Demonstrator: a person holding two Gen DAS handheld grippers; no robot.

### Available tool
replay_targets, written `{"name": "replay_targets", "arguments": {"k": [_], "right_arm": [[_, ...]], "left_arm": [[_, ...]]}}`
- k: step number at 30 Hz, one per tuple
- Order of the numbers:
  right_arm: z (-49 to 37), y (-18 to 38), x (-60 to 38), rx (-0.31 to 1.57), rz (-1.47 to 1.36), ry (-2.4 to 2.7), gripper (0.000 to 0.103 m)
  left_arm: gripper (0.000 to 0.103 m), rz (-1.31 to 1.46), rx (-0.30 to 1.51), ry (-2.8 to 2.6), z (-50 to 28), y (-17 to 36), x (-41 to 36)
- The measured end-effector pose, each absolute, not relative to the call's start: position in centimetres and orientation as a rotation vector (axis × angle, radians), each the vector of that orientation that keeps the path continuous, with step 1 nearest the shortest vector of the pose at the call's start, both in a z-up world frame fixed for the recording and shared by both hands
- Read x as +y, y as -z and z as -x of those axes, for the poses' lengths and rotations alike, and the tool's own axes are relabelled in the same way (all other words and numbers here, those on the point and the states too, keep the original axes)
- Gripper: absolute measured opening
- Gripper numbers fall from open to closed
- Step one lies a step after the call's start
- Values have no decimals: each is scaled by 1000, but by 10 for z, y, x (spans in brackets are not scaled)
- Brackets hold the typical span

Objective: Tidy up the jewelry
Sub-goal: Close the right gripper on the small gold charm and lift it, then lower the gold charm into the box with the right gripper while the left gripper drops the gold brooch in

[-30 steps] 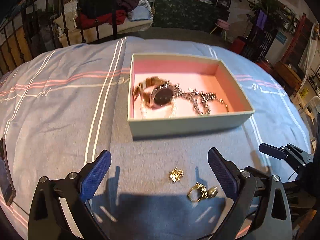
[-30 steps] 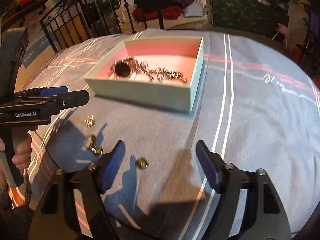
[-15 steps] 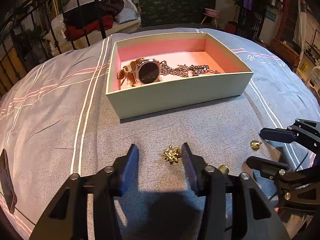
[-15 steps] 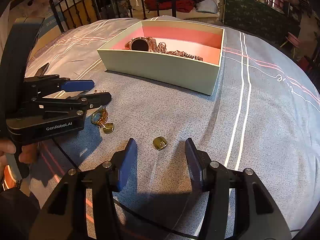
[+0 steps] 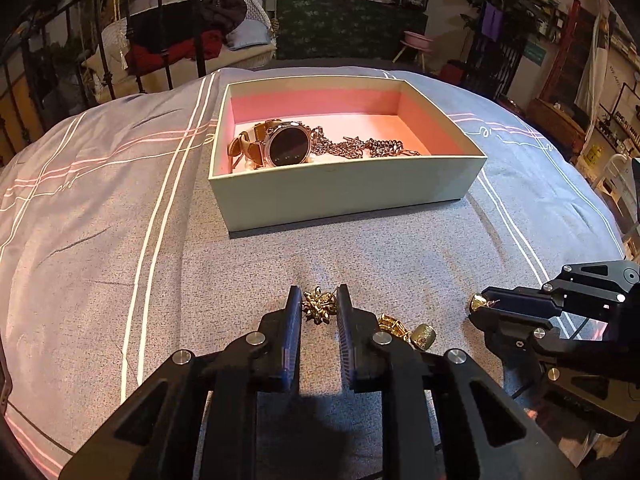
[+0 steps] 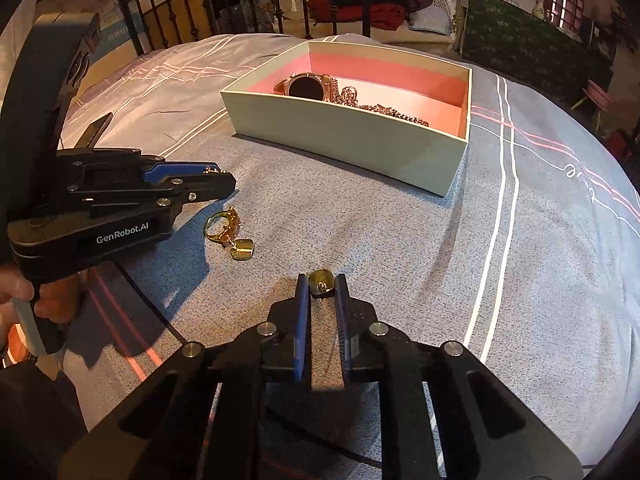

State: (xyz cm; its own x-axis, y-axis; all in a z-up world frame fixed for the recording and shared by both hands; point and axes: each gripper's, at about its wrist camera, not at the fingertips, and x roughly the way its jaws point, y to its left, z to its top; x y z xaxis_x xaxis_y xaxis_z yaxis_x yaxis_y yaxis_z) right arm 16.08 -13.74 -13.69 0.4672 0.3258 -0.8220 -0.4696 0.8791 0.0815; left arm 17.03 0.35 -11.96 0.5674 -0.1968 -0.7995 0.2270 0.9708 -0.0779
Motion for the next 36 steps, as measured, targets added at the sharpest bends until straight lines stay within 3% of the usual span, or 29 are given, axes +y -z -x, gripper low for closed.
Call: {"name": "replay_targets", "arguments": {"k": [21, 36], "right_arm": [[-166, 100, -139, 874, 143, -494, 14], [-230, 56, -129, 755, 108, -456, 14]], "left_arm": [[18, -30, 873, 249, -174, 86, 0], [18, 12, 780, 195, -233, 36, 1]]}}
